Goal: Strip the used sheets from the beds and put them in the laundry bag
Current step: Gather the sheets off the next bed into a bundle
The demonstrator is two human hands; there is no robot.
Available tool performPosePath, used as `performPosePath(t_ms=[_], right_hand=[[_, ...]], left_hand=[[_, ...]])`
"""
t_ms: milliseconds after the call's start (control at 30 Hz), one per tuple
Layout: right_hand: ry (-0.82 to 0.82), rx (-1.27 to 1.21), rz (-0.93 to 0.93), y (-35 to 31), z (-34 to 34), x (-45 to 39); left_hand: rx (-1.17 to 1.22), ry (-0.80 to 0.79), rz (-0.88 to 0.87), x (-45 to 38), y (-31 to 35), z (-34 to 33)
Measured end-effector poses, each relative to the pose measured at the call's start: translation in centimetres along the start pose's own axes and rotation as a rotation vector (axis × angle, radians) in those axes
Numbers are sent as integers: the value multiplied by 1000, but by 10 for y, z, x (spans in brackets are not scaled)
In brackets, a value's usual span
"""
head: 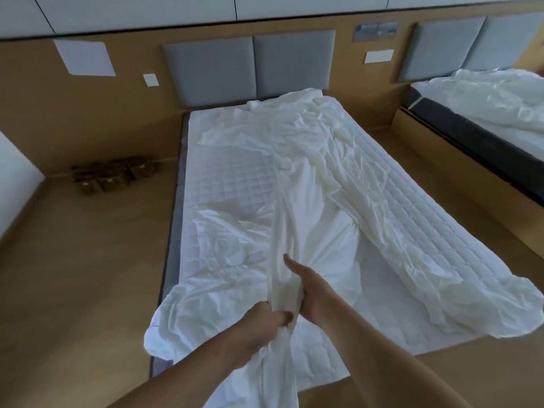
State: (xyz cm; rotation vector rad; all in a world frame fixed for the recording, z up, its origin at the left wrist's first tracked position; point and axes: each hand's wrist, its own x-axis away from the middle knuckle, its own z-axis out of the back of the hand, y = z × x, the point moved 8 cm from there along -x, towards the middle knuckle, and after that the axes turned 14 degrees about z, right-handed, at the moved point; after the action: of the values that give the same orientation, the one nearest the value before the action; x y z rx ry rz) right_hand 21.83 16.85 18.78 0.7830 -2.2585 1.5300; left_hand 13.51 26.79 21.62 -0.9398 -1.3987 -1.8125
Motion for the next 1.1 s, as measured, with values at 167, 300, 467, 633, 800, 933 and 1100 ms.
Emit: performPosePath(t_ms=[167,300,467,633,800,933,1100], right_hand=[[151,299,81,-6,-32,-8],[241,370,203,-32,-82,0],[251,389,323,-50,-183,27],[94,537,373,-46,-266,60],[29,609,288,-15,-278,57],[14,429,230,-7,-258,47],[-23,200,81,-9,-213,30]], left_hand=[[-126,-95,-116,5,10,20],[-28,-111,-184,6,10,79],[428,-129,-172,-11,6,190],[182,179,-407,-28,23,282],[-436,389,-1021,4,63,282],[-665,206,-982,-16,67,256],[-801,196,-692,-49,59,227]])
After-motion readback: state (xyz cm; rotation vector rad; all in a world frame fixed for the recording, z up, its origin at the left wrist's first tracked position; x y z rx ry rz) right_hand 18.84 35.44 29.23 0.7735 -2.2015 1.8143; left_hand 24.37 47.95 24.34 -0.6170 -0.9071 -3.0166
